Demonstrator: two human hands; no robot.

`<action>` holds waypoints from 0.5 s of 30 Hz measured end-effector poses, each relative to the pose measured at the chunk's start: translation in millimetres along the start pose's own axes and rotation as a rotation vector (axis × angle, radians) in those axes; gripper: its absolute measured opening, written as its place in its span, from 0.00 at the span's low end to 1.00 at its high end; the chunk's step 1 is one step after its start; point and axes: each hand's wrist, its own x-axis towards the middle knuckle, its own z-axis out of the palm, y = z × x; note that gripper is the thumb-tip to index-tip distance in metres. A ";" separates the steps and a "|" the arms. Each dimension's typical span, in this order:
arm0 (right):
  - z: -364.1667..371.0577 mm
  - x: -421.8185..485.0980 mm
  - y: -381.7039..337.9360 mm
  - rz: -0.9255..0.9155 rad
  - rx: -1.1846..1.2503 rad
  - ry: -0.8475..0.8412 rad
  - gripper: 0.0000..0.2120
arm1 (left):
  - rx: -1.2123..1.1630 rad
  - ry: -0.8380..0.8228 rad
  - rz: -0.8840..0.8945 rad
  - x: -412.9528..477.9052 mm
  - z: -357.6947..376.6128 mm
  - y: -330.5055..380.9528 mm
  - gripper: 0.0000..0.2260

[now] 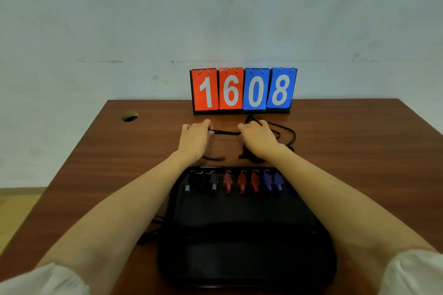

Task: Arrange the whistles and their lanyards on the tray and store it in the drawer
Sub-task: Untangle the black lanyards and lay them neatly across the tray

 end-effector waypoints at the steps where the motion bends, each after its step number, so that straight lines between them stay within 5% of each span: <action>1: -6.8 -2.4 5.3 -0.001 -0.017 0.020 0.12 | -0.017 0.023 0.001 -0.1 -9.0 0.9 0.08; 15: -103.1 -57.7 48.3 0.102 0.089 0.254 0.10 | 0.311 0.192 0.059 -28.8 -98.5 25.6 0.19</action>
